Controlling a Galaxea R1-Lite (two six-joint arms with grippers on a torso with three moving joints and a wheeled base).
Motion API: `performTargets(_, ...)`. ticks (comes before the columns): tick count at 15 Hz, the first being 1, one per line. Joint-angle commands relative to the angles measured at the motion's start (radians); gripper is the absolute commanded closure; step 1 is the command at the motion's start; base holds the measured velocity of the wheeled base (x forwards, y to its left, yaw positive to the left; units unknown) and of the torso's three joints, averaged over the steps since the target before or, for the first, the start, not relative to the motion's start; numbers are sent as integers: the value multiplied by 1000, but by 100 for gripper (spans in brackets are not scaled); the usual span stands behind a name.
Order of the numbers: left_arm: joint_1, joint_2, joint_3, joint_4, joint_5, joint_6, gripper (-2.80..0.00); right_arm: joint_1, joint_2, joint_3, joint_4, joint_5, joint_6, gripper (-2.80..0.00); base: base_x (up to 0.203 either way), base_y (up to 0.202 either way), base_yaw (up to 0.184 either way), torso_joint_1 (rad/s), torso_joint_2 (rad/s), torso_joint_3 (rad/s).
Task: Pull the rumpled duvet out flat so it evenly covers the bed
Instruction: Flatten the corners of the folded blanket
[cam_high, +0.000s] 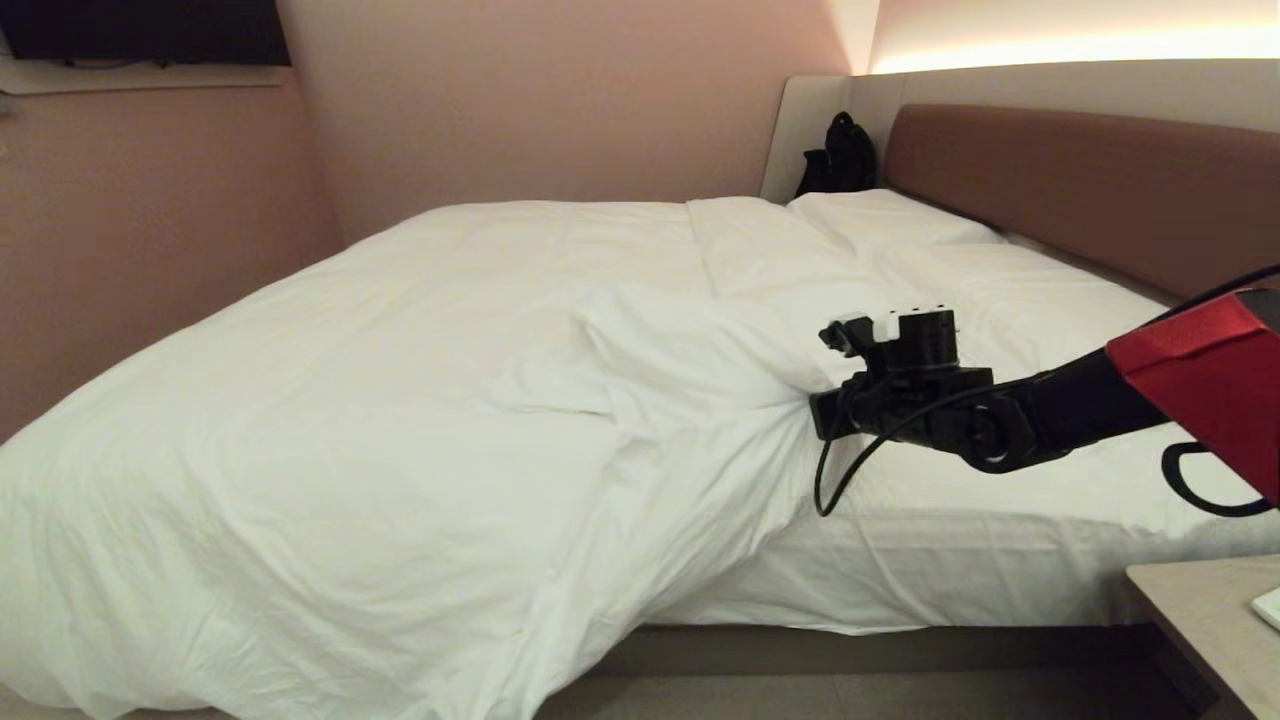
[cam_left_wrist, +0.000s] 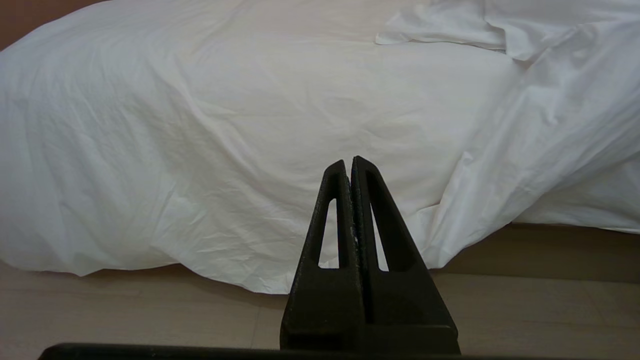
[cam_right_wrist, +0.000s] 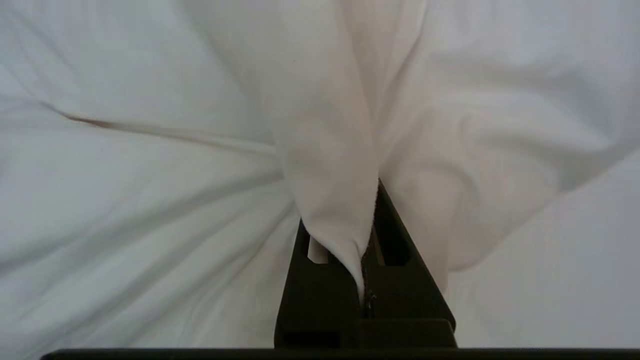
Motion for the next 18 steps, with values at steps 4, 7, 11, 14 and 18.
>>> performTargets(4,0,0,-1,-1,1,-1,0,-15,-150,173,-5,0,-3,0,0,0,0,0,0,0)
performTargets(7,0,0,-1,-1,1,-2,0,-16,-202,292,-5,-1,-4,0,0,0,0,0,0,0)
performTargets(11,0,0,-1,-1,1,-1,0,-20,-187,415,-65,-5,-12,0,0,0,0,0,0,0)
performTargets(14,0,0,-1,-1,1,-1,0,-28,-113,481,-249,-10,-28,0,0,0,0,0,0,0)
performTargets(18,0,0,0,-1,1,-1,0,-30,-77,478,-267,-9,-31,0,0,0,0,0,0,0)
